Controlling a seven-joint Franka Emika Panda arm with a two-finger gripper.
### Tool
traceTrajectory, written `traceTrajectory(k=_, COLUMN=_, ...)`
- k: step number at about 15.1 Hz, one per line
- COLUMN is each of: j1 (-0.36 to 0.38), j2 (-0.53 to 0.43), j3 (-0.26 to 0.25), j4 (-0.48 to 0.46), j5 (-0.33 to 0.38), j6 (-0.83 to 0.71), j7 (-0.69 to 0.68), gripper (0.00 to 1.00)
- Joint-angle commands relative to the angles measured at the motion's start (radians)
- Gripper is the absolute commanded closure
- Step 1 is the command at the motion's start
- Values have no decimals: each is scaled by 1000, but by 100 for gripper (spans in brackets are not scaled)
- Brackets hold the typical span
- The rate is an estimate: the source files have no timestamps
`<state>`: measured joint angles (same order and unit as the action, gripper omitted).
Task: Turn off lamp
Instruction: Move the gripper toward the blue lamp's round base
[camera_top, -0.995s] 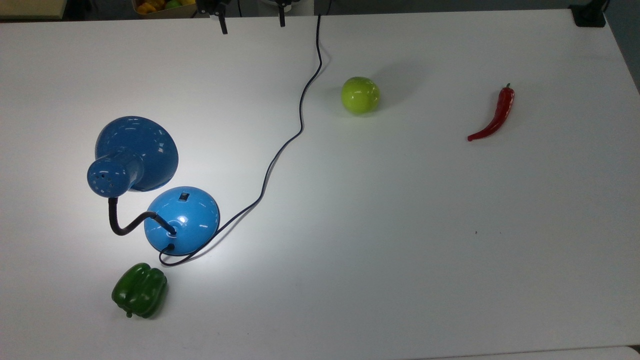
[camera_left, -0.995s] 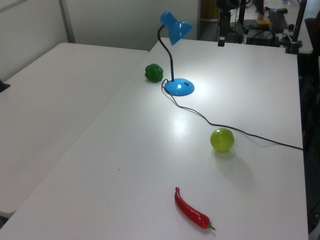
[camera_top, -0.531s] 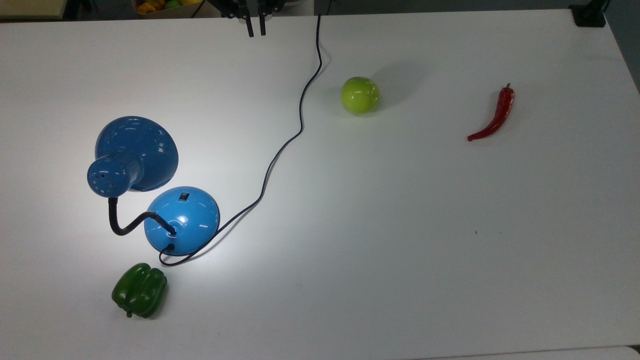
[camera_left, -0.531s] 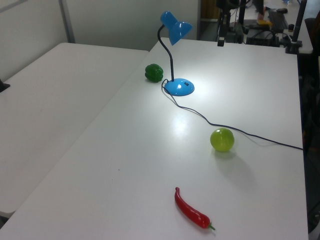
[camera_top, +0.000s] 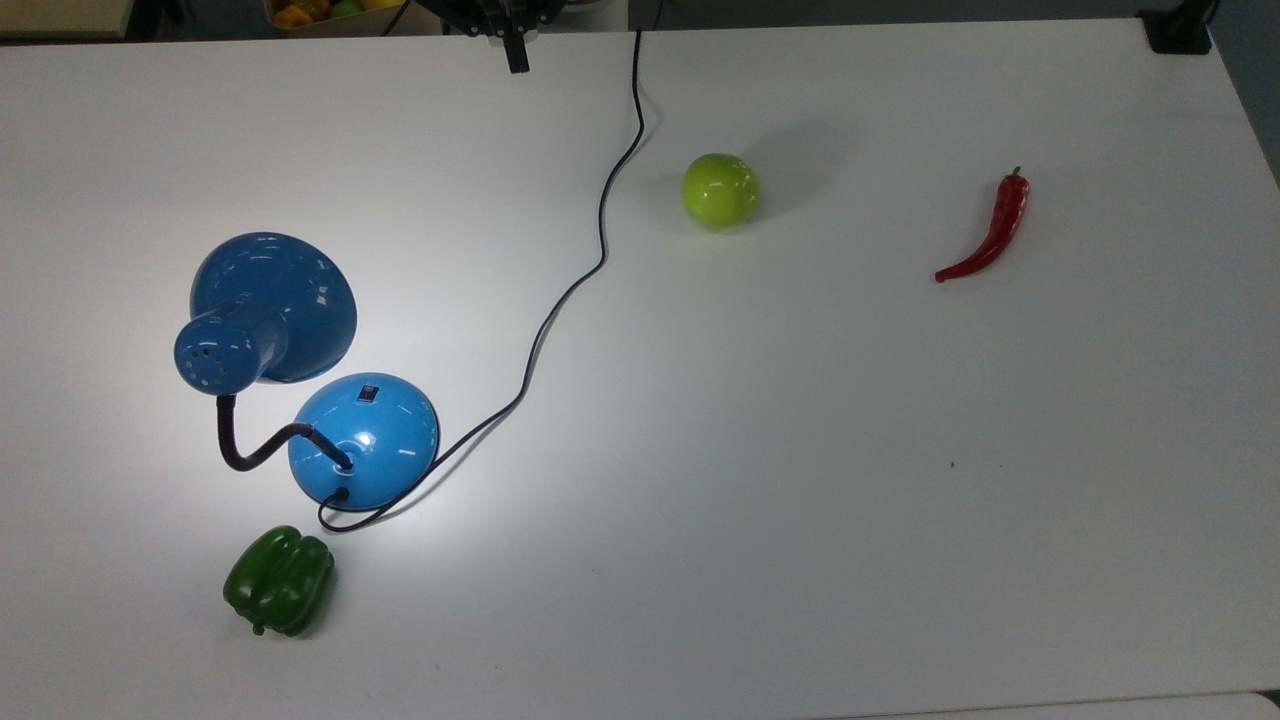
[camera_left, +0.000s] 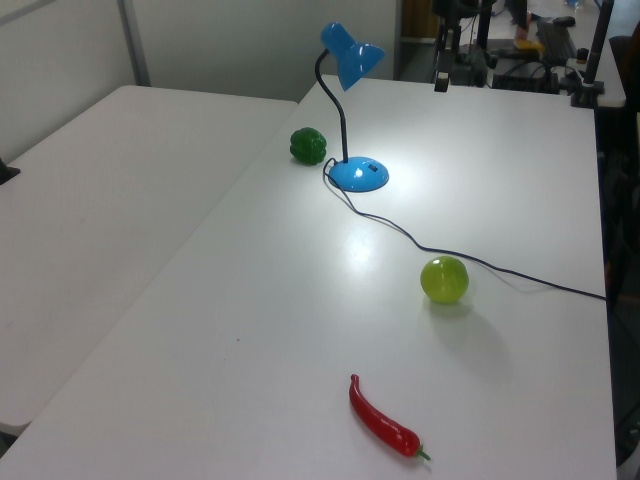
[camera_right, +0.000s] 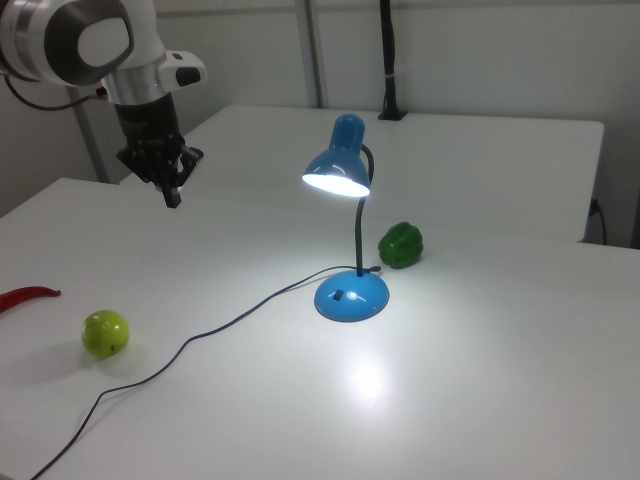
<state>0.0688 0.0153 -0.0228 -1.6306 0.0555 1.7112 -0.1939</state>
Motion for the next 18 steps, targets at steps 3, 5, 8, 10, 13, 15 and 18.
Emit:
traceTrajectory(k=3, j1=-24, j2=-5, j3=-57, j4=-57, j5=7, j6=13, j7=-27, gripper=100)
traceTrajectory(k=5, j1=-24, j2=-1, j3=-100, j4=-83, j5=6, j6=13, j7=-48, gripper=100)
traceTrajectory(k=8, j1=-27, j2=24, j3=-127, j4=-121, j5=-11, j6=34, j7=-84, gripper=100)
traceTrajectory(k=10, j1=-32, j2=43, j3=-129, j4=-161, j5=-23, j6=126, j7=-87, gripper=100)
traceTrajectory(k=13, j1=-37, j2=51, j3=-135, j4=-258, j5=-28, j6=305, j7=-73, gripper=100)
traceTrajectory(k=15, j1=-40, j2=75, j3=-138, j4=-285, j5=-32, j6=398, j7=-70, gripper=100)
traceTrajectory(k=18, j1=-47, j2=120, j3=-143, j4=-324, j5=-31, j6=578, j7=-29, gripper=100)
